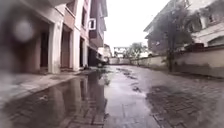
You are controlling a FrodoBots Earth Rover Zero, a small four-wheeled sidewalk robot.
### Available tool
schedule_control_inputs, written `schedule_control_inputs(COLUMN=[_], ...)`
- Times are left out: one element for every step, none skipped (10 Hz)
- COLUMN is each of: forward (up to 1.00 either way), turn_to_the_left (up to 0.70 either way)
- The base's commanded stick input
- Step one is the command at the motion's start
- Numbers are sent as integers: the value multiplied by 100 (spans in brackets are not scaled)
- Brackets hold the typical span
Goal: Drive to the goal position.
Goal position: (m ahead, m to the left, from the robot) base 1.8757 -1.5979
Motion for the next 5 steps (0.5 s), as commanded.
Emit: schedule_control_inputs(forward=[70, 70, 70, 70, 70], turn_to_the_left=[0, 0, 0, 0, 0])
